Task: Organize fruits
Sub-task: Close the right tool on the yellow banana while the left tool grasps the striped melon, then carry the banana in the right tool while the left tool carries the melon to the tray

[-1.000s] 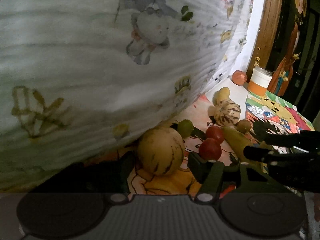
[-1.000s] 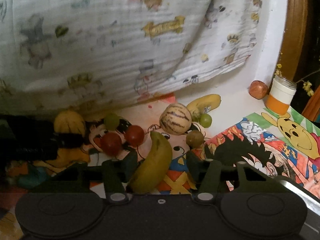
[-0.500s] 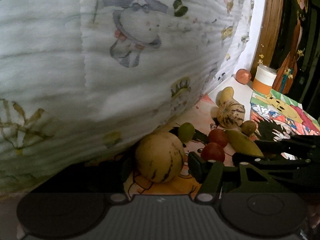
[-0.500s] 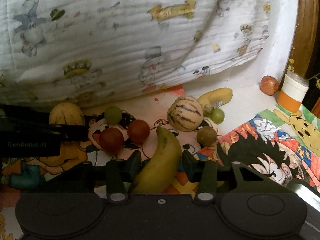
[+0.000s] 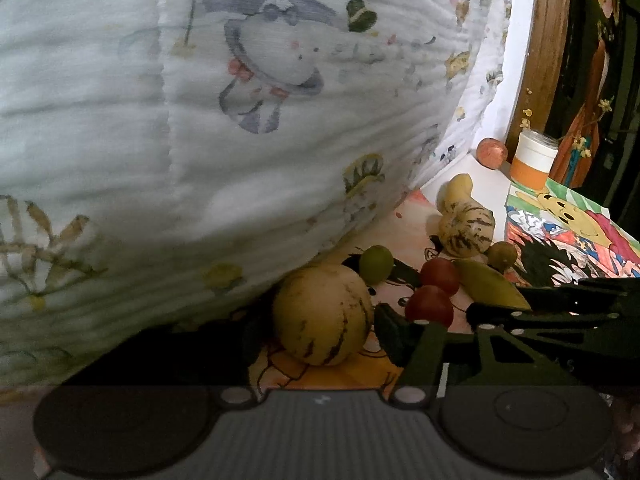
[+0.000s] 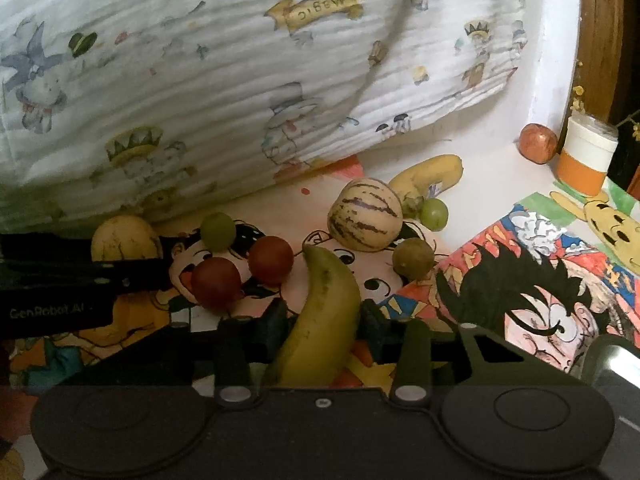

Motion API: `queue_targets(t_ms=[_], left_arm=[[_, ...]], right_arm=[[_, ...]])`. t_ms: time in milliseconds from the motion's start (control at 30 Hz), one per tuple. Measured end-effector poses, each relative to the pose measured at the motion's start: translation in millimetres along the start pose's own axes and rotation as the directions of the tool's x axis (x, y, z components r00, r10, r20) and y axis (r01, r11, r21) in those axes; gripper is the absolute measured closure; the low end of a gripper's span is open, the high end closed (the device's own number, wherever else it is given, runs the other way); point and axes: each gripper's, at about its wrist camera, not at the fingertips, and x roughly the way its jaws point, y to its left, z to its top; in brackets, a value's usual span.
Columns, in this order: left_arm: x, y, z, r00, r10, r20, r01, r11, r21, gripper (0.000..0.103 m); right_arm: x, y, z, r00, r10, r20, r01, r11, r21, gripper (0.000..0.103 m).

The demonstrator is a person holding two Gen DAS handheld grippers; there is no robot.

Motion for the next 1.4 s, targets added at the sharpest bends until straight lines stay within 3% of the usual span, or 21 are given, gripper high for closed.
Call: queue_targets(t_ms=[400,567,767,933,1133,1267,1400], left_arm=[[-14,4,-6,0.998,-0.06,-0.026,0.059,0.998,-0.008,0.045],[-28,4,-14,0.991,-0.126,-0.039,0.125,0.992,-0.029,0.045],[-40,-10,-17,0.982,-0.183,-0.049,0.183,0.983,-0.015,0.045],[-43,-33,-13,0.962,-0.266,-0.065,0.265,0.964,-0.012,0.045],[-41,-82,-4,0.94,-0.334,-0.068,0.338,0.939,0.062,0.045],[-31,-112,8,0.9,-0.429,-0.072,0.434,0.899,0.06,0.045],[-20,-150,15,0.881,-0.468,-0.066,0.473,0.875,0.108,0.045]], right_arm=[[-14,4,-9,1.0,-0.016,-0.001,0.016,0.998,0.063,0.069],[-35,-1,-21,0.999,0.028,0.031,-0.032,0.988,0.148,0.07],[-73,-11,-29,0.997,0.006,0.081,-0.023,0.978,0.208,0.07],[-103,-34,-41,0.994,-0.041,0.103,0.012,0.964,0.267,0.07],[-143,-84,-50,0.984,-0.142,0.106,0.103,0.945,0.312,0.07],[-164,-123,-54,0.968,-0.232,0.092,0.194,0.932,0.307,0.07],[-169,-164,-63,0.954,-0.289,0.077,0.248,0.909,0.335,0.07]])
